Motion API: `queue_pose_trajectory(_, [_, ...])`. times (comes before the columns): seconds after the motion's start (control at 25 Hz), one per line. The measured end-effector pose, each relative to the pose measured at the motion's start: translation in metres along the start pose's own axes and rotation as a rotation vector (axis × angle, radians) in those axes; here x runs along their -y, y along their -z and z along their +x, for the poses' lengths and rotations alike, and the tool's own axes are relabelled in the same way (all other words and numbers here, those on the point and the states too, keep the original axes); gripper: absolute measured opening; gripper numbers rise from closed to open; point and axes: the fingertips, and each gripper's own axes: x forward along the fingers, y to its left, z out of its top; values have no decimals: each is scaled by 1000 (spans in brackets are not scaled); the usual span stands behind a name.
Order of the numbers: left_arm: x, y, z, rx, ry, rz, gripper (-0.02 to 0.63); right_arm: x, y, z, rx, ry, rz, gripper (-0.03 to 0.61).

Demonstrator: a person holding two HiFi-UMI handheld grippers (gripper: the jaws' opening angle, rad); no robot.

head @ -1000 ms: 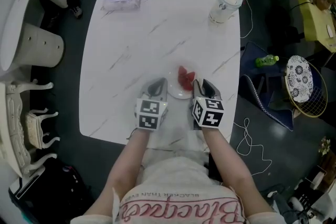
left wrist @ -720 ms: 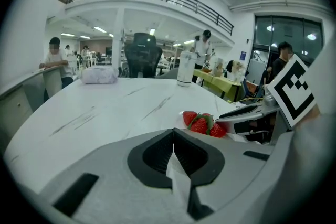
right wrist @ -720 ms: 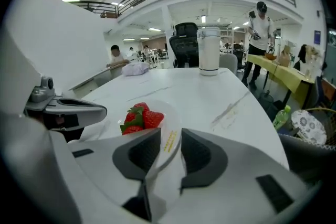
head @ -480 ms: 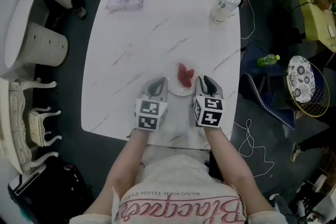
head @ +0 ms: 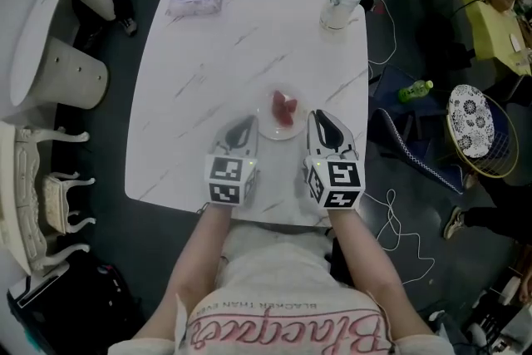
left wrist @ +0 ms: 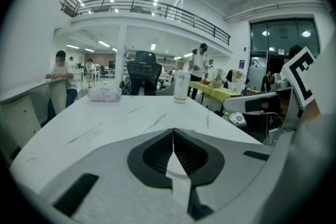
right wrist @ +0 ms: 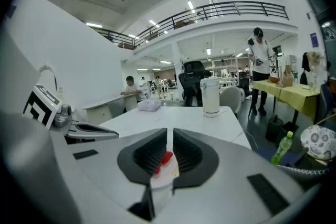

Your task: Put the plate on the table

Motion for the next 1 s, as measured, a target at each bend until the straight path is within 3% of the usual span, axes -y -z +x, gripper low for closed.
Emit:
queue_pose_trajectory(0.32, [30,-46,-45,161,-11,49,5,-11,-42,-55,126,-105,5,26])
queue_pose_trajectory(0.68, [65,-97,-106,329,-4,134,5,-48,-74,-125,219,-233,-142,26])
queue_pose_trajectory(1.0, [86,-118,-136,426,4,165,5,-74,-84,-148,268,-293,-175,26])
